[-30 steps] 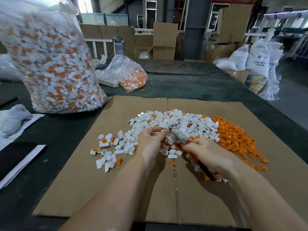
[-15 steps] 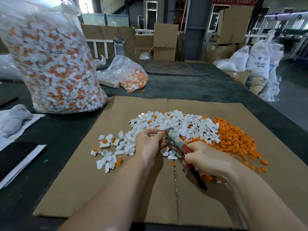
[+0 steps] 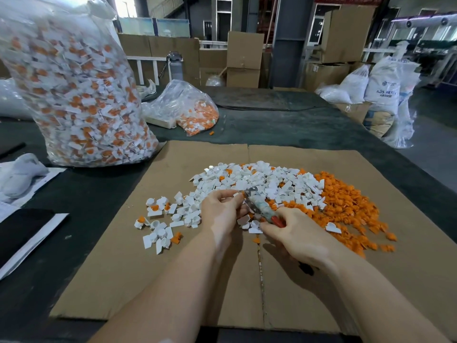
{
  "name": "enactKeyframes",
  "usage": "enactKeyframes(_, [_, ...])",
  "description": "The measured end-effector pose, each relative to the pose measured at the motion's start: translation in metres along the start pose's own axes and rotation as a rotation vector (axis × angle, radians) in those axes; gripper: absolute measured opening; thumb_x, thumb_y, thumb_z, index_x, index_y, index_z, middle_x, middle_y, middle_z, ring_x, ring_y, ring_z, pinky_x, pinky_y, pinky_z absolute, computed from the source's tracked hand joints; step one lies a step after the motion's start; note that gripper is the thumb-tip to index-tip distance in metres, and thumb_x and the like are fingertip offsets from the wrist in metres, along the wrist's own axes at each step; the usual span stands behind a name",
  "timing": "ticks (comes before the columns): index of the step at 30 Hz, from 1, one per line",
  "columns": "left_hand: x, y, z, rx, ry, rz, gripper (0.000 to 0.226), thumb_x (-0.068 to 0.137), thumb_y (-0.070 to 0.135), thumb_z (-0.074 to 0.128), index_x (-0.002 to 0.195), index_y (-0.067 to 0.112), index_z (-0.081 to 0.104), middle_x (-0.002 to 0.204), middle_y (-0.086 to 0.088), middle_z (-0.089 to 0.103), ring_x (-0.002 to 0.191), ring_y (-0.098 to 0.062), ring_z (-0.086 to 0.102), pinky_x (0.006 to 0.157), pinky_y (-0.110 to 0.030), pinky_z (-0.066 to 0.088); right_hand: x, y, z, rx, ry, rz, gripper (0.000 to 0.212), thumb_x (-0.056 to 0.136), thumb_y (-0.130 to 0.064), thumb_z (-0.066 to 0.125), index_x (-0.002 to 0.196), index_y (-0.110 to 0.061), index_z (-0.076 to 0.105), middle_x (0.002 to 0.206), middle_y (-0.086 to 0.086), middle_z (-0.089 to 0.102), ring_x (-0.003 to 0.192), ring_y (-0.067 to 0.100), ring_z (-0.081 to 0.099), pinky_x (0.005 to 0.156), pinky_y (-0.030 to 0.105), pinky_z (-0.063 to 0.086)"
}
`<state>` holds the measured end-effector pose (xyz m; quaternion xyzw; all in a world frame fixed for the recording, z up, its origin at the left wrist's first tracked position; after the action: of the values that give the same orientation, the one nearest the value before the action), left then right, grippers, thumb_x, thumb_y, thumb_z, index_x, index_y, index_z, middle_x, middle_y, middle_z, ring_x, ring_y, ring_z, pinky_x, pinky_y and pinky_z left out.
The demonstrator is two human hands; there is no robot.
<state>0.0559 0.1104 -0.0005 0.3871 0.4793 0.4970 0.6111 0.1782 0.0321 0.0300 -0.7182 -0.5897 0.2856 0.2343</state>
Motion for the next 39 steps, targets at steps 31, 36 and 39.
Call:
enactKeyframes(31, [-0.017, -0.012, -0.016, 0.471, -0.145, 0.358, 0.030, 0.089, 0.005, 0.059, 0.090, 0.034, 0.064, 0.088, 0.009, 0.068, 0.087, -0.006, 0.063, 0.081, -0.018, 0.050, -0.004, -0.010, 0.026, -0.230, 0.616, -0.544, 0.011, 0.074, 0.001, 0.074, 0.082, -0.006, 0.071, 0.077, 0.005, 0.065, 0.077, 0.024, 0.062, 0.070, 0.032, 0.053])
enactKeyframes(36, [-0.022, -0.014, -0.013, 0.489, -0.255, 0.355, 0.039, 0.080, -0.008, 0.062, 0.106, 0.020, 0.064, 0.089, 0.007, 0.064, 0.076, 0.000, 0.057, 0.070, -0.008, 0.046, -0.003, -0.004, 0.028, -0.142, 0.630, -0.501, 0.010, 0.076, 0.005, 0.070, 0.078, -0.004, 0.067, 0.076, 0.004, 0.063, 0.075, 0.020, 0.060, 0.071, 0.020, 0.042])
enactKeyframes(39, [-0.023, -0.015, -0.010, 0.542, -0.263, 0.375, 0.038, 0.078, 0.000, 0.072, 0.110, 0.019, 0.065, 0.089, 0.006, 0.063, 0.076, -0.002, 0.054, 0.069, -0.007, 0.043, -0.004, -0.004, 0.028, -0.105, 0.631, -0.493, 0.010, 0.079, 0.005, 0.067, 0.083, -0.003, 0.068, 0.079, 0.005, 0.065, 0.078, 0.019, 0.061, 0.074, 0.019, 0.043])
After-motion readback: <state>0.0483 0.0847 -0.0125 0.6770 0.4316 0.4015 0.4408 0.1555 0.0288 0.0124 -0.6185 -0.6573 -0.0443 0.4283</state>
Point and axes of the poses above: each hand's wrist, its own x-axis towards the middle knuckle, its own z-axis out of the palm, y = z × x, the point moved 5 cm from there along x, towards the middle knuckle
